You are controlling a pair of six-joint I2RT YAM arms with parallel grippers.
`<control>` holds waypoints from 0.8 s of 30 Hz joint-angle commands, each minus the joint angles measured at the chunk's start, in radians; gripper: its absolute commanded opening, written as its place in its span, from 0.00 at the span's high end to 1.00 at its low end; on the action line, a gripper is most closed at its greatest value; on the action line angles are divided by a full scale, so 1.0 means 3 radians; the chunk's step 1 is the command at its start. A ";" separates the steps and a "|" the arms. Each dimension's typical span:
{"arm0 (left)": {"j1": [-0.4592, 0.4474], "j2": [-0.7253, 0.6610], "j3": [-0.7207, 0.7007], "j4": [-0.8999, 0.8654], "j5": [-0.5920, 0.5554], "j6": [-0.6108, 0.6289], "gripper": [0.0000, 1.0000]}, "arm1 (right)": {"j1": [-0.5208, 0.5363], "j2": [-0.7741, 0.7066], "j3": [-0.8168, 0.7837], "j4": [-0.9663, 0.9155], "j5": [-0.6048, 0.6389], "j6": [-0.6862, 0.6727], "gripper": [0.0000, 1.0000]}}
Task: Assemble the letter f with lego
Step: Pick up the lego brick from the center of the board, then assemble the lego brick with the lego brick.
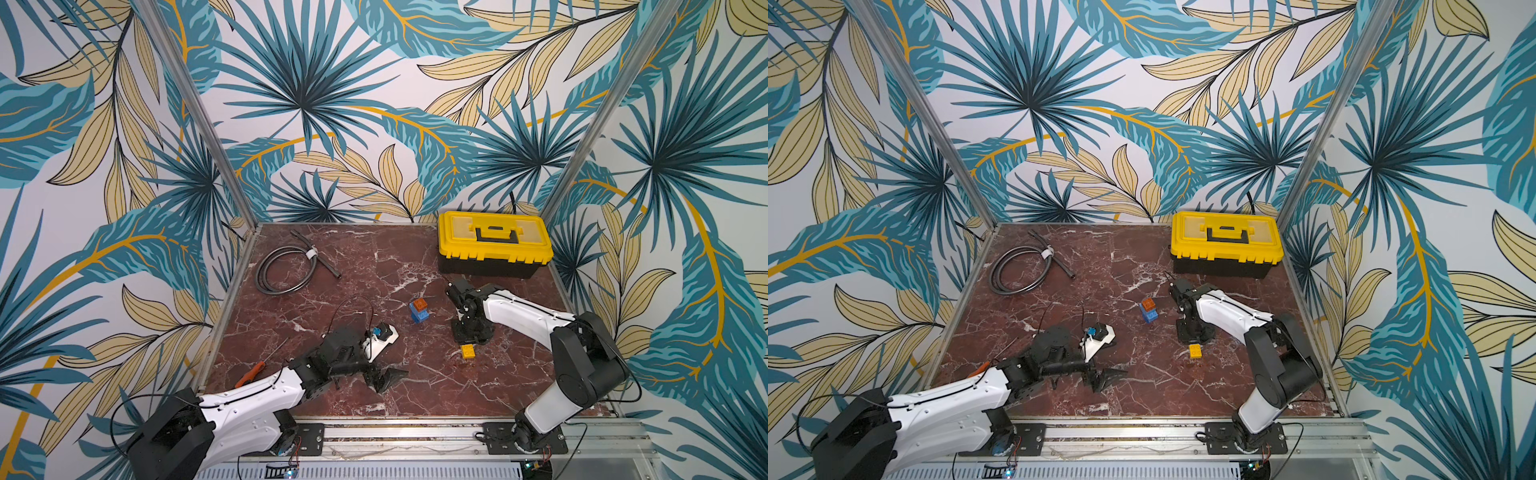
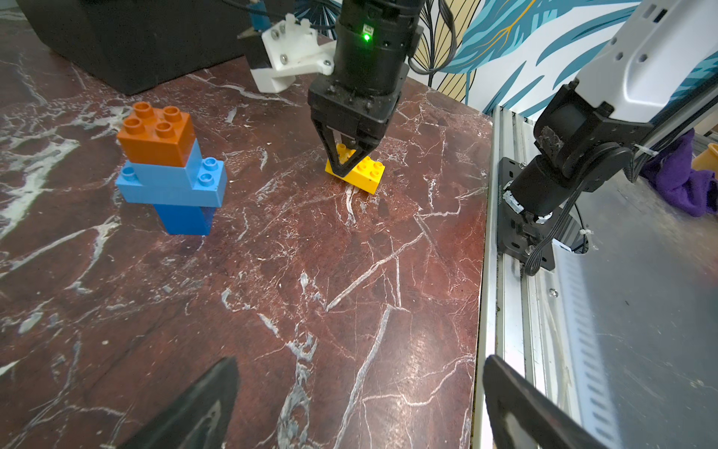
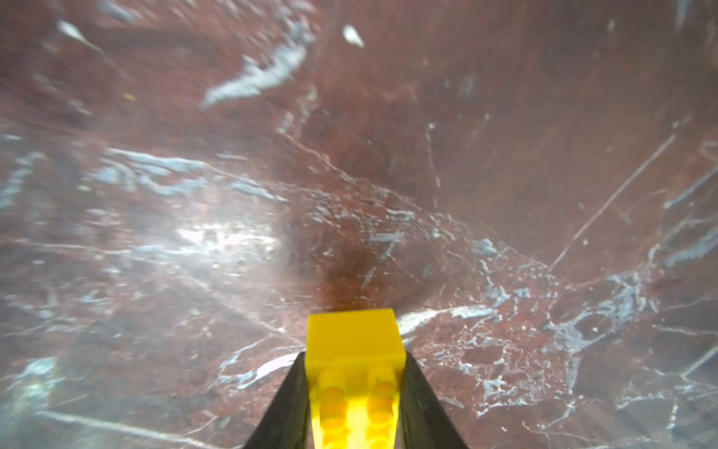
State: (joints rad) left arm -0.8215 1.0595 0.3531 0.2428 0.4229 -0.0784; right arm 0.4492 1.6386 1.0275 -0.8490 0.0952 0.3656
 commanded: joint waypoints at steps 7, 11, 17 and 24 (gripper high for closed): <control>-0.0008 -0.0033 -0.0042 0.0034 -0.0073 0.0030 0.01 | -0.0004 0.0016 0.0595 -0.0504 -0.0156 -0.0378 0.74; -0.0008 -0.0037 -0.0042 0.0034 -0.0102 0.0027 0.01 | 0.0001 0.0094 0.0902 -0.0712 -0.0195 -0.0500 0.75; -0.0008 -0.0013 -0.0019 0.0034 -0.0109 0.0021 0.00 | 0.0035 0.0280 0.1370 -0.0978 -0.0191 -0.0637 0.75; -0.0010 -0.0008 0.0004 0.0034 -0.0099 0.0036 0.01 | 0.0120 0.0535 0.1874 -0.1236 -0.0124 -0.0755 0.76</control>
State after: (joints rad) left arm -0.8215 1.0595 0.3534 0.2428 0.4000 -0.0765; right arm 0.4728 1.7729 1.5490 -1.1431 0.0452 0.1715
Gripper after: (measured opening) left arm 0.995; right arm 0.348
